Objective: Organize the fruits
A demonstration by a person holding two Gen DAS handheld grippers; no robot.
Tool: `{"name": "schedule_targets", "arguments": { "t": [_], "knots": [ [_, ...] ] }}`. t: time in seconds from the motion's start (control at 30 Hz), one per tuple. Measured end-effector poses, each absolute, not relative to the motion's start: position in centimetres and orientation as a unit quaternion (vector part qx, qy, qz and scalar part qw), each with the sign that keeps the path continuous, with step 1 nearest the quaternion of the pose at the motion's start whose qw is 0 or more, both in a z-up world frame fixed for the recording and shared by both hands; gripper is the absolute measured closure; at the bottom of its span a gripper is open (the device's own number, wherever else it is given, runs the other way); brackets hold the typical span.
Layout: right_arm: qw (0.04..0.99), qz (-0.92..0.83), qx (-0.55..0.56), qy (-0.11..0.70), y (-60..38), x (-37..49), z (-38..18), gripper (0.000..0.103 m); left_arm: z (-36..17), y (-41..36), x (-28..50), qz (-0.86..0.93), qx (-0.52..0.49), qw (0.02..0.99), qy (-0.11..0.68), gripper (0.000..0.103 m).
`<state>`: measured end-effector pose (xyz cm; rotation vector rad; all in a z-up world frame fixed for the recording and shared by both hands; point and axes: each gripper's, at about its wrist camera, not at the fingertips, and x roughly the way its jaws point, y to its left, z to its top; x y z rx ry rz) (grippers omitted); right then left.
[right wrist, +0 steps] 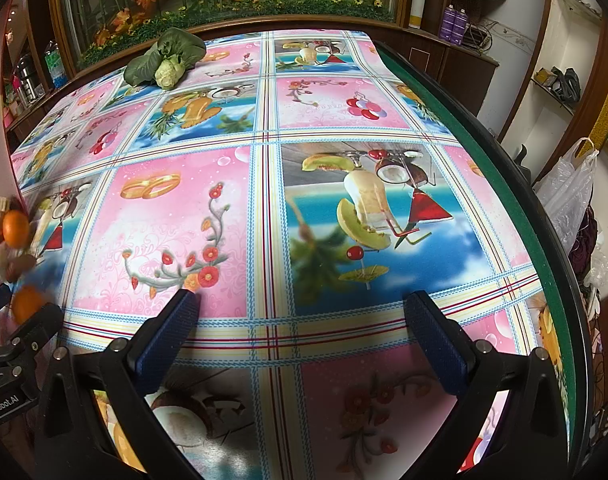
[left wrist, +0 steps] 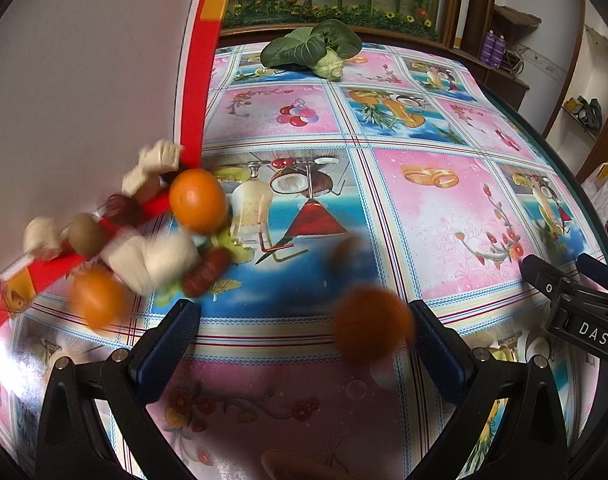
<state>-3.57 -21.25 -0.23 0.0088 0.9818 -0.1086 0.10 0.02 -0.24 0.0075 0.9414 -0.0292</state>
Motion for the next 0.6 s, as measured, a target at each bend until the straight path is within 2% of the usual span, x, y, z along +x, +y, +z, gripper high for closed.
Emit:
{"name": "schedule_targets", "arguments": {
  "t": [0.6],
  "knots": [
    [0.881, -0.052, 0.004, 0.471, -21.26, -3.58, -0.27, 0.0, -0.16, -0.1, 0.28, -0.014, 0.003, 0.891, 0.453, 0.001]
  ]
}}
